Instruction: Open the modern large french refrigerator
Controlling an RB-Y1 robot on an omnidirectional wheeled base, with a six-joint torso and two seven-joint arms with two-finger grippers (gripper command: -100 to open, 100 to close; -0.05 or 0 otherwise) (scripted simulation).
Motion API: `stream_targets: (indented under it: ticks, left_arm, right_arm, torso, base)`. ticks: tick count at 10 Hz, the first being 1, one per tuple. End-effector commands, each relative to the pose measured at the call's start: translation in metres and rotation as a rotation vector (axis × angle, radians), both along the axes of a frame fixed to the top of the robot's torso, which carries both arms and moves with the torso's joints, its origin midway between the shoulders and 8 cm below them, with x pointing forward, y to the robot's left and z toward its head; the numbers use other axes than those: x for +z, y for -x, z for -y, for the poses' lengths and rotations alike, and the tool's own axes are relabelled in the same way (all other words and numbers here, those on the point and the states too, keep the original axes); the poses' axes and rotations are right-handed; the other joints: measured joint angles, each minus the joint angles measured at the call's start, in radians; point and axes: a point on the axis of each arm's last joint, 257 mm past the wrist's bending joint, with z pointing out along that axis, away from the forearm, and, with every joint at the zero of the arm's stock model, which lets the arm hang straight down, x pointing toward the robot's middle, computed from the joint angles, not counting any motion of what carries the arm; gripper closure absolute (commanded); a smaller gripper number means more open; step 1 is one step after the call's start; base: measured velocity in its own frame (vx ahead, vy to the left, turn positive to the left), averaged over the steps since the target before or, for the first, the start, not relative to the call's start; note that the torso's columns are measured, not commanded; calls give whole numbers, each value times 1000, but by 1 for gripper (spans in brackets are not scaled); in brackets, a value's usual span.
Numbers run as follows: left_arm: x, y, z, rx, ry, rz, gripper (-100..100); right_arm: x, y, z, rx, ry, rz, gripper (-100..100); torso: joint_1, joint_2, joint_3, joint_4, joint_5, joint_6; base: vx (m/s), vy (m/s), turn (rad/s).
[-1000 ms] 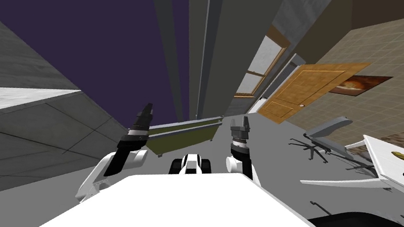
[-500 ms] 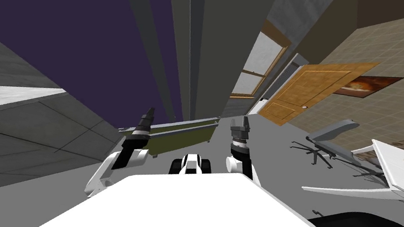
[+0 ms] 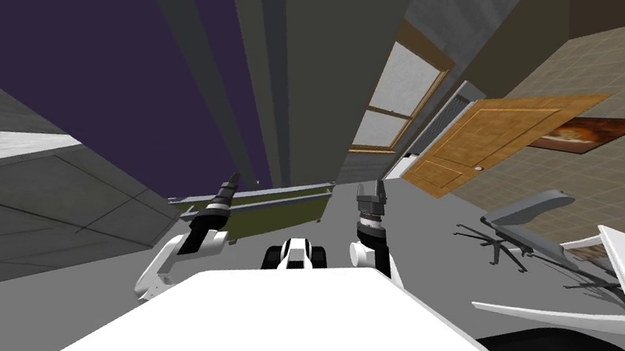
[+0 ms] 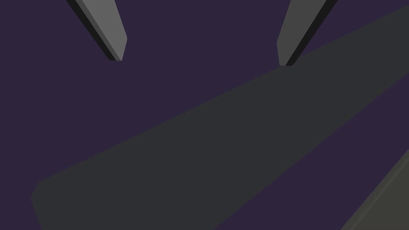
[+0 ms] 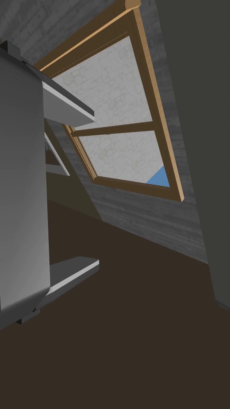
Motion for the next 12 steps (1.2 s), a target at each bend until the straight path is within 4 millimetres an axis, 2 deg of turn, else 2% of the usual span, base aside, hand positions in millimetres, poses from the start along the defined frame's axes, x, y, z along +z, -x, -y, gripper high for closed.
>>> stream_targets:
  ticks: [1, 4, 7, 8, 9, 10, 11, 12]
  left_arm:
    - [-38, -2, -15, 50, -5, -100, -100]
    - [-66, -2, -29, 90, -6, -175, -100]
    - [-94, 1, -41, 129, -1, -250, -100]
    - [-100, 1, -43, 137, 3, -264, -100]
    - [-93, 0, -43, 130, -1, -246, -100]
    - [-95, 0, -43, 132, 0, -251, -100]
    - [-95, 0, -43, 132, 0, -250, 100]
    - [-83, -20, -33, 69, 17, -197, 100]
  right_arm:
    - [0, 0, 0, 0, 0, 0, 0]
    - [0, 0, 0, 0, 0, 0, 0]
    - [0, 0, 0, 0, 0, 0, 0]
    - [0, 0, 0, 0, 0, 0, 0]
    - [0, 0, 0, 0, 0, 0, 0]
    - [0, 0, 0, 0, 0, 0, 0]
    - [0, 0, 0, 0, 0, 0, 0]
    - [0, 0, 0, 0, 0, 0, 0]
  torso:
    - [-1, -2, -2, -1, 0, 0]
    - [2, -9, -5, -4, 3, 6]
    - [4, -8, -5, -3, 2, 2]
    - [3, -10, -6, -4, 3, 3]
    - [3, -6, -4, -2, 1, 0]
    - [5, 1, 0, 1, 1, -2]
    - [5, 5, 3, 3, 1, -2]
    - [3, 6, 4, 3, 0, -2]
  base:
    - [51, -180, 55]
    - [28, -144, 37]
    - [22, -112, 29]
    - [24, -126, -7]
    - [9, -54, -2]
    - [7, -12, 1]
    - [7, -4, -1]
    - [-169, -7, -230]
